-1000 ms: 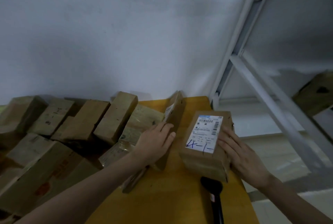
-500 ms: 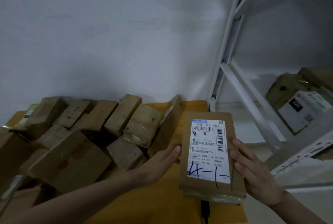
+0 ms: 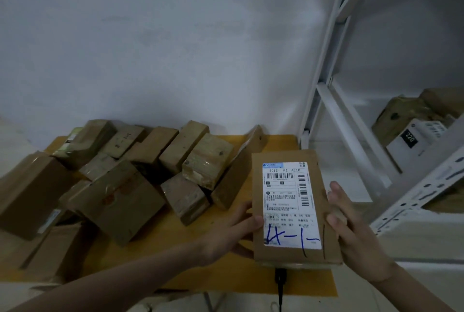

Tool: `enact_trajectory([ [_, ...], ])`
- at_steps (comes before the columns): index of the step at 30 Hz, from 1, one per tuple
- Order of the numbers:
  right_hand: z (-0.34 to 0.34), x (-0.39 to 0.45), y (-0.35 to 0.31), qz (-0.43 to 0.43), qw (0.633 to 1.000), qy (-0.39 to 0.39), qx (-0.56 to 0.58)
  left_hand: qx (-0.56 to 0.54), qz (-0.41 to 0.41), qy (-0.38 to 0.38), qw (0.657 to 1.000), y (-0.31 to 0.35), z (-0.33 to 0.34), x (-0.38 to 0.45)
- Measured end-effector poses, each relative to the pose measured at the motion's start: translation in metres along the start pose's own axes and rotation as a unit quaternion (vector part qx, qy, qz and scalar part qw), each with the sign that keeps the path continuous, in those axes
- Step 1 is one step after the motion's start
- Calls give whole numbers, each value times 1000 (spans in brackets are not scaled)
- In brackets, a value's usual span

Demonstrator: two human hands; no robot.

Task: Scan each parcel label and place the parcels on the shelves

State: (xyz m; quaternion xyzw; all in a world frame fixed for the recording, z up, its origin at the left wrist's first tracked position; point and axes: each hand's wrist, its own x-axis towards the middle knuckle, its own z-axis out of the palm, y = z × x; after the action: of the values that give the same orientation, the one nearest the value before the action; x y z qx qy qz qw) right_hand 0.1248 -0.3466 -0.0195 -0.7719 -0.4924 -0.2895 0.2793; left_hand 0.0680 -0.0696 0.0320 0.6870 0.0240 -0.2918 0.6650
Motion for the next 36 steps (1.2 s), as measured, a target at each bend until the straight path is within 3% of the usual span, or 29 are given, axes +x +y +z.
enact_trajectory([
  [3, 12, -19, 4, 191, 976, -60, -89, 5, 14, 34, 999, -5, 1, 0],
  [5, 23, -28, 2, 376, 920, -98, -53, 9, 23, 57, 998, -9, -1, -2],
  [7, 40, -39, 7, 515, 846, -136, 31, 17, 21, 80, 996, -15, -4, -3],
  [9, 56, -43, 7, 633, 741, -183, 130, 23, 19, 101, 994, -21, -10, -5],
  [12, 85, -48, 4, 720, 599, -228, 267, 18, 11, 139, 990, -33, -21, -8],
  [14, 105, -57, 2, 740, 546, -259, 298, 16, 2, 159, 987, -39, -27, -11],
  [20, 157, -63, -8, 757, 518, -218, 333, 28, -16, 190, 981, -66, -52, -25],
  [26, 177, -57, -9, 779, 529, -134, 307, 73, -38, 189, 979, -80, -67, -32],
  [30, 155, -38, -30, 745, 611, -110, 244, 114, -44, 193, 974, -83, -77, -28],
  [36, 57, 46, -99, 672, 697, 3, 250, 121, -10, 205, 971, -80, -77, -8],
])
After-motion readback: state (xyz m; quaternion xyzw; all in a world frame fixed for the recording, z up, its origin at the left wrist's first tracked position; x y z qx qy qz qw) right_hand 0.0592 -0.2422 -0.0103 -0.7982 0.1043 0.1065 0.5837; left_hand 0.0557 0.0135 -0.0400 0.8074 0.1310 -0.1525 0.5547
